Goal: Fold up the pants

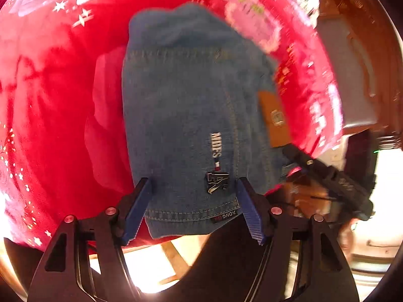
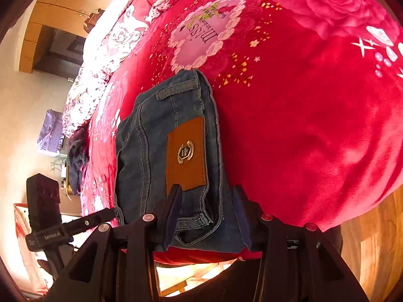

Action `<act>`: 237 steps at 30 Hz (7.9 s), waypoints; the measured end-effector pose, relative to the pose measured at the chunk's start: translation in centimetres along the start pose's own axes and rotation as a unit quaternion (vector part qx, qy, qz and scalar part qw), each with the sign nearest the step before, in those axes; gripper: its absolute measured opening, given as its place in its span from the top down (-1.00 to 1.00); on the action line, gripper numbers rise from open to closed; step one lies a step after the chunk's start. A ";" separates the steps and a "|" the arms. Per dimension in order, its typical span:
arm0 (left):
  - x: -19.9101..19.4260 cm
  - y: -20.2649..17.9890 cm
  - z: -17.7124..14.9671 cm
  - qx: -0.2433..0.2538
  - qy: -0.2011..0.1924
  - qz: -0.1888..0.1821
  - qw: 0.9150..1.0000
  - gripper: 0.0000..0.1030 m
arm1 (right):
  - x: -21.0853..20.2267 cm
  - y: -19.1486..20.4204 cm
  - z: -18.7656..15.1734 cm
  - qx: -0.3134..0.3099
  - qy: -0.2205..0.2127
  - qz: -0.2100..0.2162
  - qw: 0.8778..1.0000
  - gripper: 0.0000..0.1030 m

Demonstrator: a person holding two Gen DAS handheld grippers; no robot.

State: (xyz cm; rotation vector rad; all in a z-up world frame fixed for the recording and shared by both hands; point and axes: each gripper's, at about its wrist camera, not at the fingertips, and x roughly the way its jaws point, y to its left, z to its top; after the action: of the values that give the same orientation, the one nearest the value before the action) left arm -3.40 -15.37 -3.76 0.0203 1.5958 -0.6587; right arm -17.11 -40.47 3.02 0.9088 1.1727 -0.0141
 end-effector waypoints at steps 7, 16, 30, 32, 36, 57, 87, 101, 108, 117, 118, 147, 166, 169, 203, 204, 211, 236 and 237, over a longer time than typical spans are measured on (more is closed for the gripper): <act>2.4 -0.1 0.1 0.000 0.015 0.055 0.998 -0.37 | -0.6 3.6 -1.7 -0.129 0.003 -0.067 0.989 0.76; 0.3 1.7 -0.4 0.002 0.038 -0.008 0.999 -0.38 | -2.1 0.7 -0.9 -0.046 -0.016 -0.042 0.998 0.59; -3.8 0.9 6.4 0.012 -0.084 0.035 0.996 -0.38 | -1.2 1.8 4.9 -0.012 -0.066 -0.005 0.998 0.26; -3.2 0.8 8.1 -0.015 -0.080 0.027 0.996 -0.38 | 0.1 1.8 6.7 0.002 -0.070 -0.004 0.998 0.25; -1.9 -0.4 9.7 -0.017 -0.094 0.078 0.992 -0.39 | 2.9 2.8 9.6 -0.010 -0.069 -0.051 0.996 0.19; -3.6 -0.6 6.8 0.020 -0.132 0.134 0.982 -0.43 | 1.4 0.0 5.9 0.018 -0.038 -0.035 0.998 0.16; 1.2 1.0 -1.7 0.080 -0.046 0.072 0.993 -0.57 | 1.4 0.9 -2.5 -0.102 0.035 -0.096 0.989 0.06; -1.2 5.5 4.5 -0.043 -0.054 0.005 0.998 -0.57 | 1.0 -1.9 4.4 0.021 -0.045 0.001 0.999 0.00; -0.2 4.0 5.4 -0.041 -0.050 -0.012 0.998 -0.57 | 3.4 -1.7 3.9 0.010 -0.012 0.077 0.997 -0.04; 0.2 1.9 5.8 -0.009 -0.053 -0.004 0.999 -0.57 | 3.6 -1.1 4.2 0.003 -0.003 0.065 0.998 -0.04; 0.2 2.0 5.8 -0.011 -0.052 -0.006 0.999 -0.58 | 3.8 -1.0 4.3 0.004 -0.003 0.064 0.998 -0.04; -8.6 6.7 8.7 -0.077 -0.122 -0.021 0.989 0.23 | 4.9 11.9 7.6 -0.118 0.006 0.035 0.992 0.24; -9.1 13.6 4.8 -0.095 -0.275 0.111 0.950 -0.65 | 9.2 19.8 5.9 -0.225 -0.088 -0.191 0.951 -1.00; -9.0 12.4 3.7 -0.091 -0.289 0.100 0.948 -0.69 | 7.6 20.5 4.9 -0.233 -0.117 -0.189 0.947 -1.00; -11.2 7.7 -0.5 -0.029 -0.349 0.146 0.925 -1.00 | 3.9 16.1 0.0 -0.206 -0.153 -0.220 0.941 -1.00; -11.4 7.6 -0.5 -0.039 -0.350 0.170 0.920 -1.00 | 3.7 16.0 -0.1 -0.207 -0.155 -0.222 0.940 -1.00; -11.5 7.3 -0.3 -0.063 -0.323 0.320 0.888 -1.00 | 2.9 15.3 -0.2 -0.199 -0.163 -0.227 0.939 -1.00; -9.6 6.3 -0.9 -0.059 -0.286 0.250 0.923 -1.00 | 2.1 15.8 0.9 -0.238 -0.174 -0.265 0.918 -1.00; -9.6 6.1 -1.0 -0.057 -0.288 0.249 0.923 -1.00 | 2.0 15.9 1.1 -0.241 -0.173 -0.266 0.917 -1.00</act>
State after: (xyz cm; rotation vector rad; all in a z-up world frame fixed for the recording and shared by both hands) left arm -0.41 -6.41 2.68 0.1311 0.9928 -0.1428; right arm -8.20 -29.88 11.12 0.1234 0.9934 -0.3042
